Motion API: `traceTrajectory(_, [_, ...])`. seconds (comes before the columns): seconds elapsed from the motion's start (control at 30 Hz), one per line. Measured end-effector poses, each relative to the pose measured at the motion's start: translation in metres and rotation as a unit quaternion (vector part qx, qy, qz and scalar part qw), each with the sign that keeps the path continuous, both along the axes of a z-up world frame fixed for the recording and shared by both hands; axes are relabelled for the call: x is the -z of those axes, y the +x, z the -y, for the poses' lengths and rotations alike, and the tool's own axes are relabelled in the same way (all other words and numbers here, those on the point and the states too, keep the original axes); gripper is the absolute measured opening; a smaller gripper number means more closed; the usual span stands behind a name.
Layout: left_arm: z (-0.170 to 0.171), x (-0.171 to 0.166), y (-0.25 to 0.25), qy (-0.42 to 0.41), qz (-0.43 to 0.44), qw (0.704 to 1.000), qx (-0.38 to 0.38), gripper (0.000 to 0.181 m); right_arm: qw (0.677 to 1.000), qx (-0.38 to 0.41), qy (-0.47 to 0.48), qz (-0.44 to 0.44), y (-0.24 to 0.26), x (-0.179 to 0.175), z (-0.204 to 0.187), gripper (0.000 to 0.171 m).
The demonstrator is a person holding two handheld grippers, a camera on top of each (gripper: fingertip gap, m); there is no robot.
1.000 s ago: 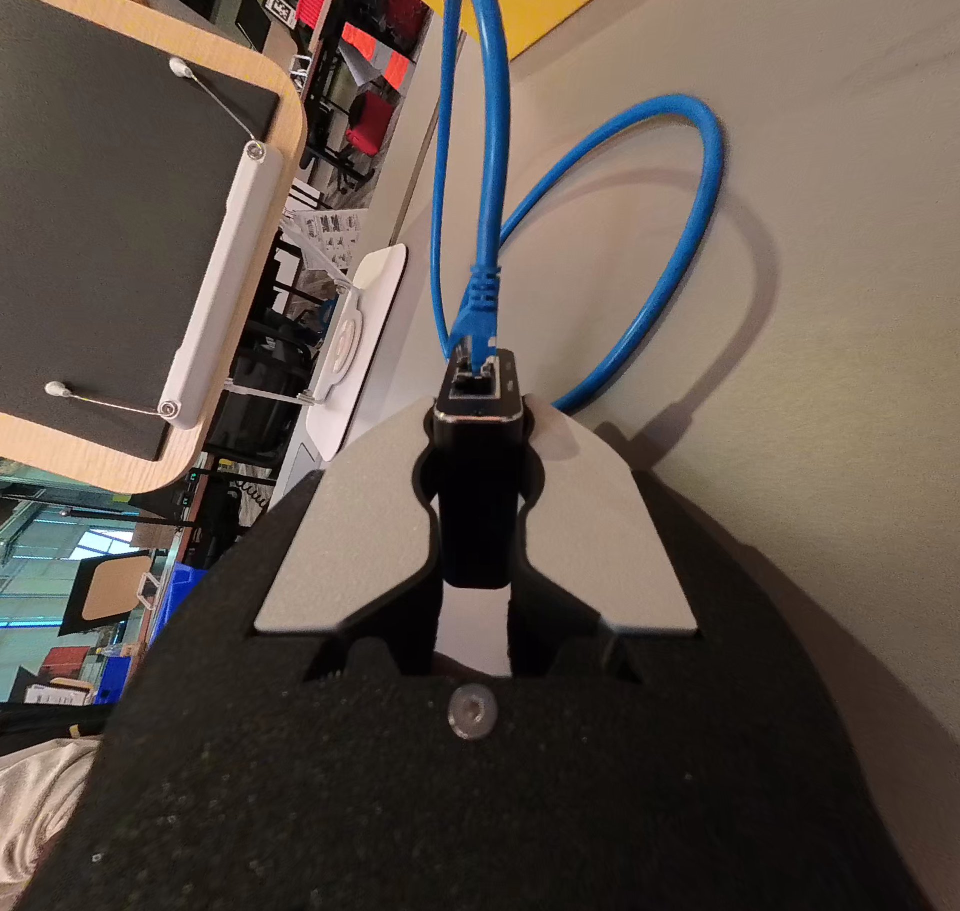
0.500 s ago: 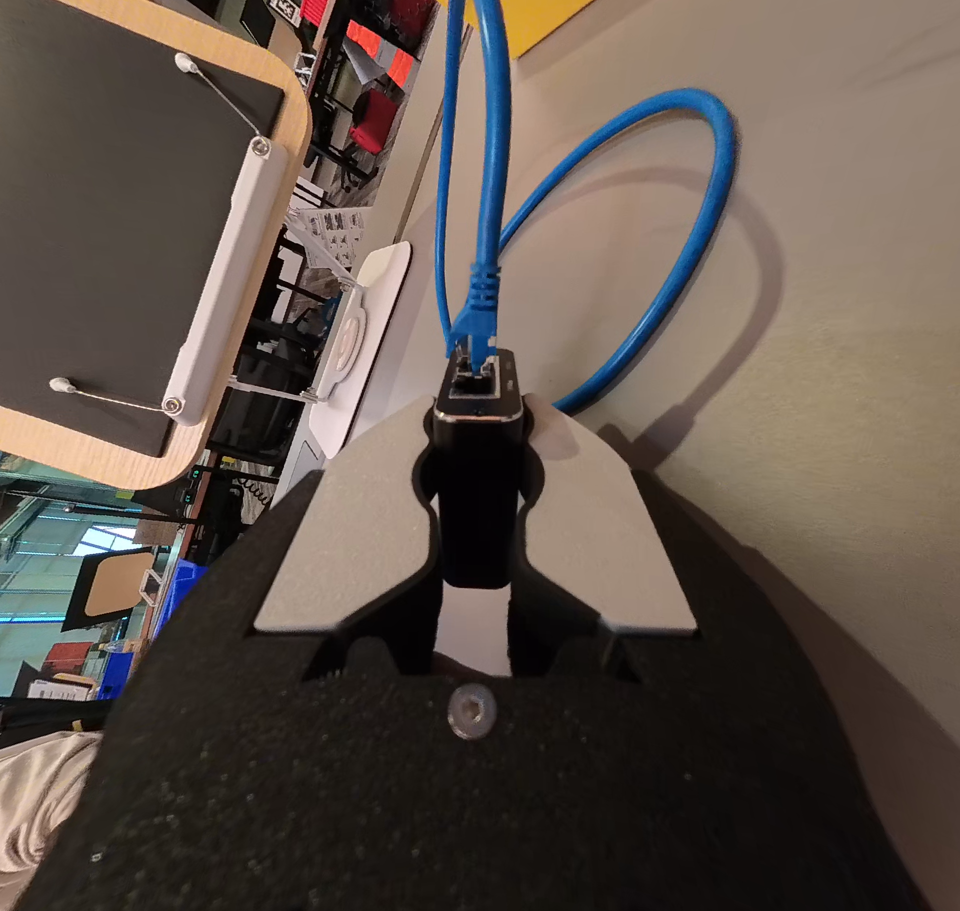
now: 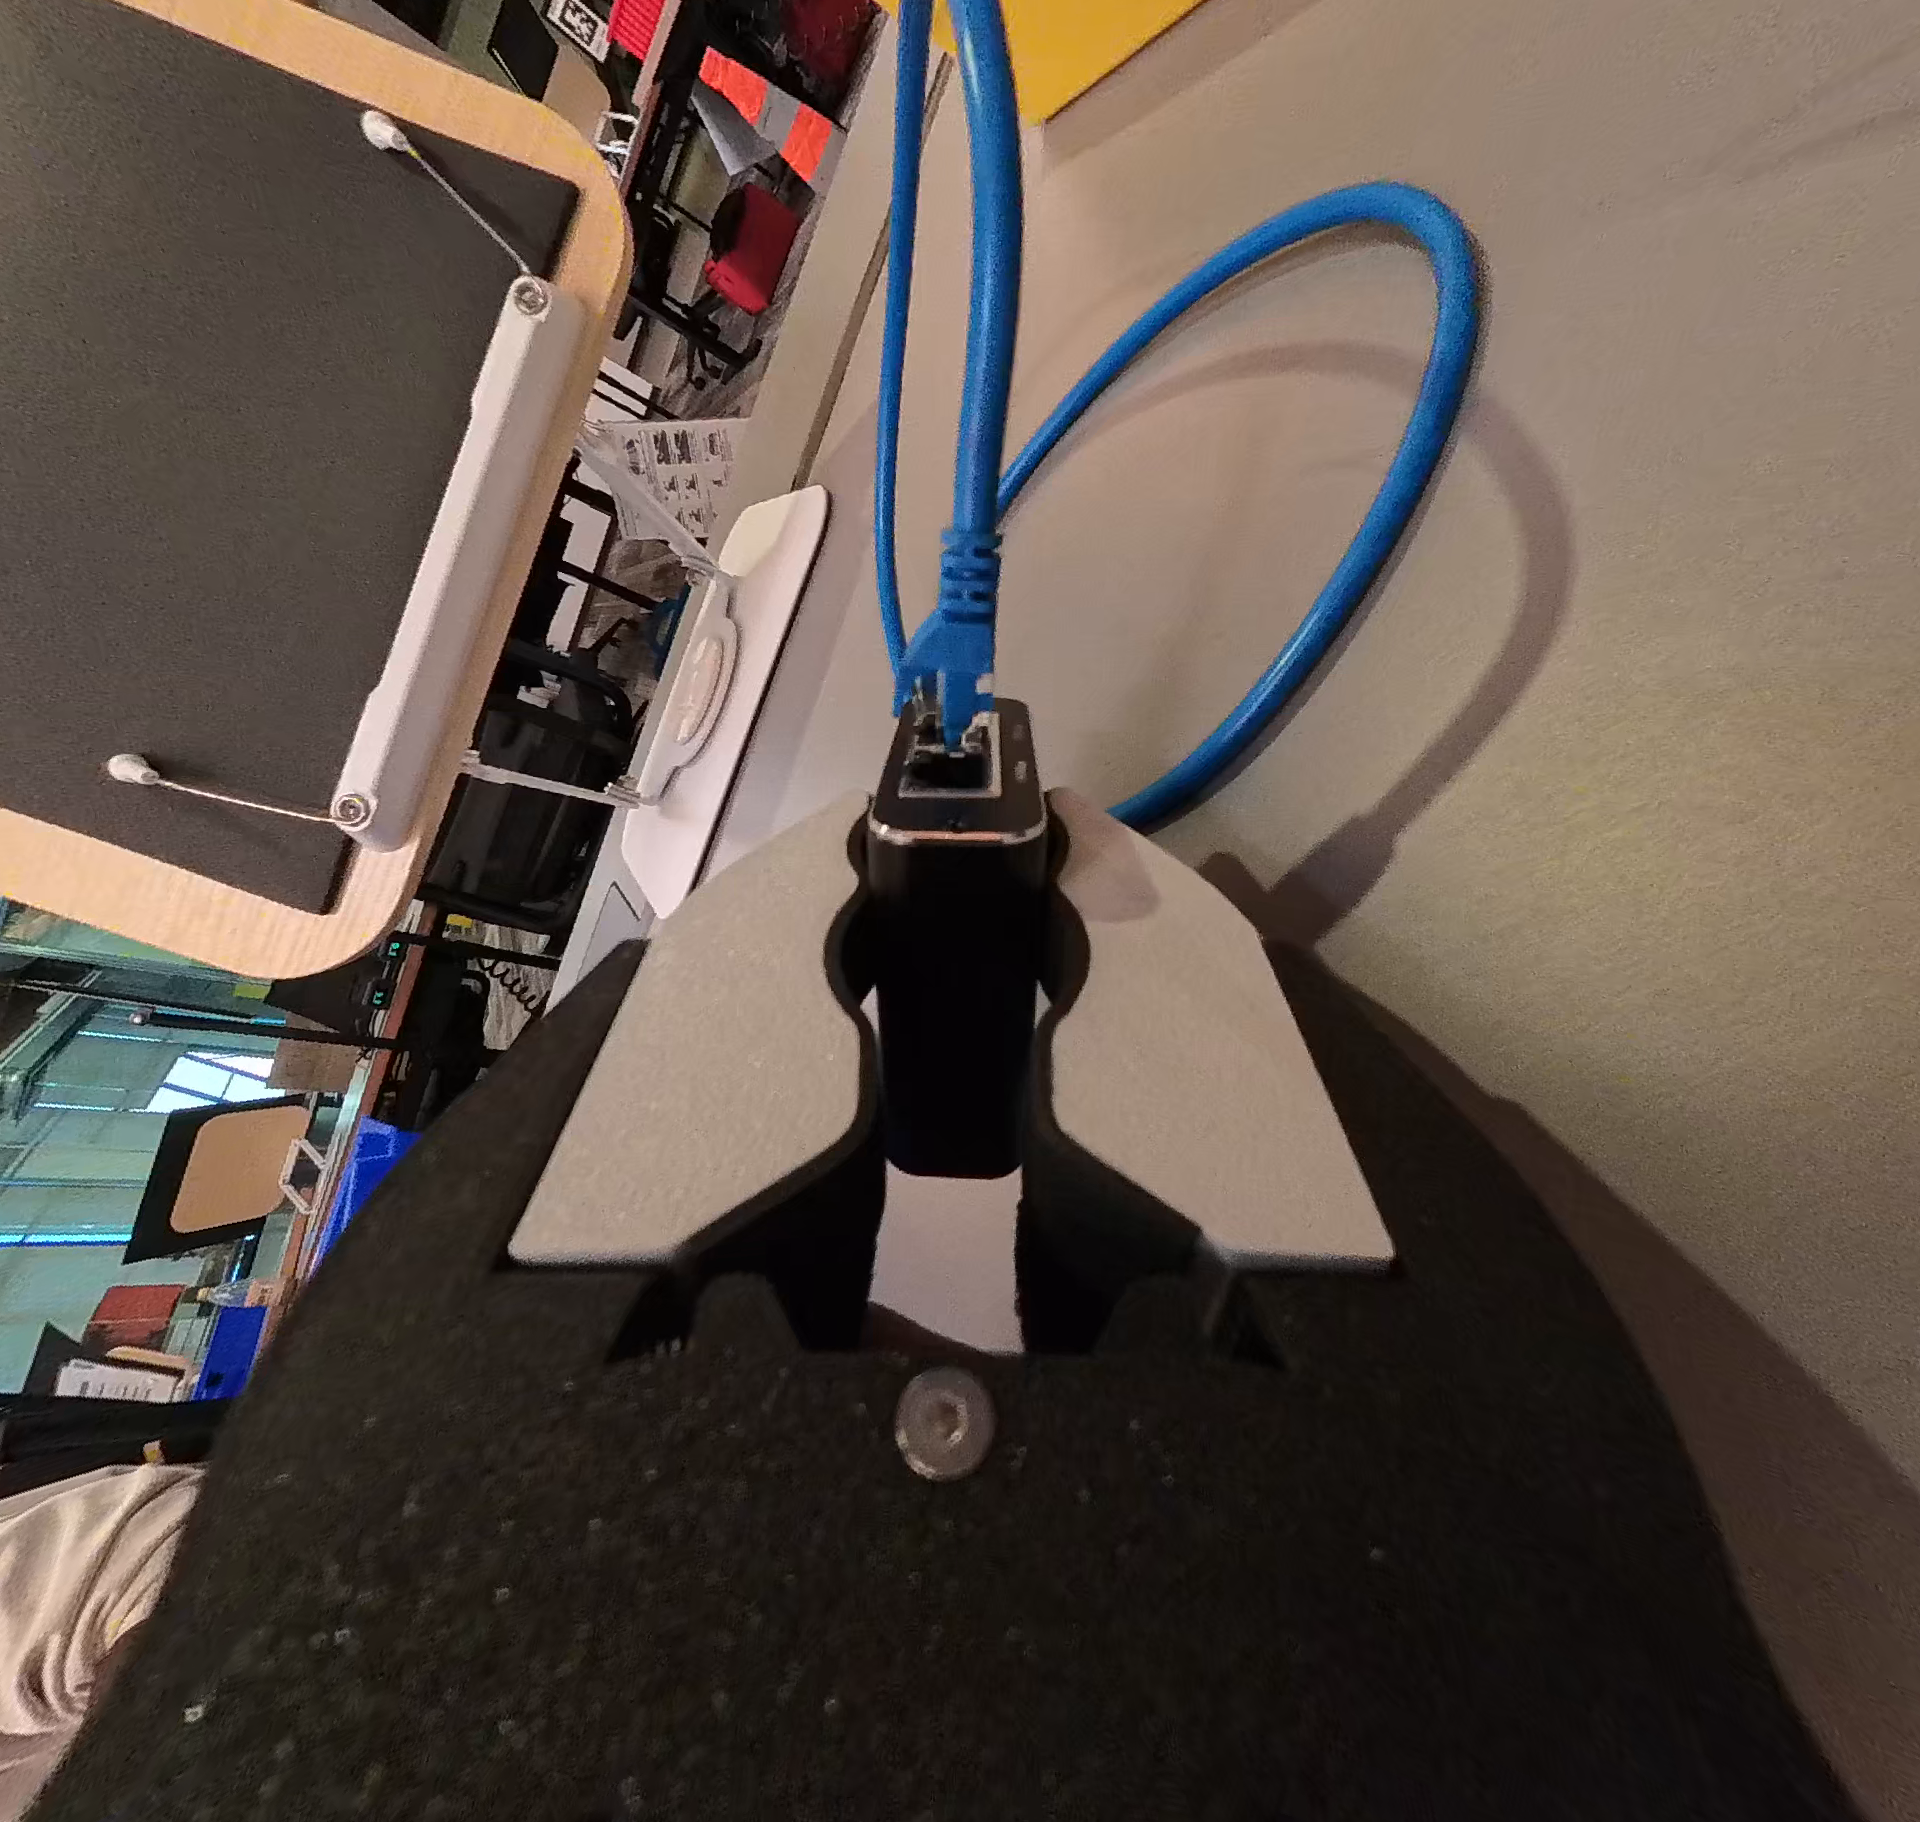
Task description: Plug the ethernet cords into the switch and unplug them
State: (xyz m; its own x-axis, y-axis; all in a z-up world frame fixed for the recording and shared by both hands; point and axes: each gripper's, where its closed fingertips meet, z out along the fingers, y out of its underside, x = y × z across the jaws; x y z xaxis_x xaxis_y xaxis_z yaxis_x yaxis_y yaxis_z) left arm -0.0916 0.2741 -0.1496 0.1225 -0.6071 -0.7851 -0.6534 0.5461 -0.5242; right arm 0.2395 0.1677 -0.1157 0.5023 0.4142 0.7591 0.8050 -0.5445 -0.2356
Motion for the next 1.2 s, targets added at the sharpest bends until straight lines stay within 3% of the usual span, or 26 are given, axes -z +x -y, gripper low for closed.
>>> traceTrajectory(0.17, [0.001, 0.002, 0.000, -0.002, -0.004, 1.000, 0.001, 0.026, 0.999, -0.008, 0.033, -0.027, 0.000, -0.018, -0.005, 0.017])
traceTrajectory(0.3, [0.002, 0.005, 0.001, -0.002, -0.009, 1.000, 0.004, 0.026, 1.000, 0.005, 0.008, -0.025, 0.013, -0.010, -0.006, 0.017])
traceTrajectory(0.4, [0.001, 0.005, 0.000, -0.003, -0.009, 1.000, 0.003, 0.026, 0.999, 0.023, -0.017, -0.043, 0.021, -0.005, -0.002, 0.005])
traceTrajectory(0.6, [0.001, 0.006, 0.001, -0.004, -0.010, 1.000, 0.004, 0.026, 0.992, 0.002, -0.101, -0.082, 0.005, 0.009, 0.014, 0.000])
traceTrajectory(0.67, [0.002, 0.006, 0.001, -0.002, -0.011, 1.000, 0.005, 0.026, 0.995, 0.020, -0.094, -0.004, 0.022, 0.009, 0.012, 0.001])
traceTrajectory(0.77, [0.002, 0.005, 0.000, -0.002, -0.011, 1.000, 0.004, 0.026, 0.998, 0.015, -0.047, -0.047, 0.011, -0.002, 0.003, 0.001])
traceTrajectory(0.93, [0.000, 0.005, 0.000, -0.004, -0.009, 1.000, 0.003, 0.026, 0.997, 0.022, -0.020, -0.068, 0.015, -0.017, -0.001, 0.025])
traceTrajectory(1.2, [0.001, 0.005, 0.000, -0.003, -0.011, 1.000, 0.003, 0.026, 0.997, 0.014, -0.049, -0.059, 0.020, -0.003, 0.001, 0.012])
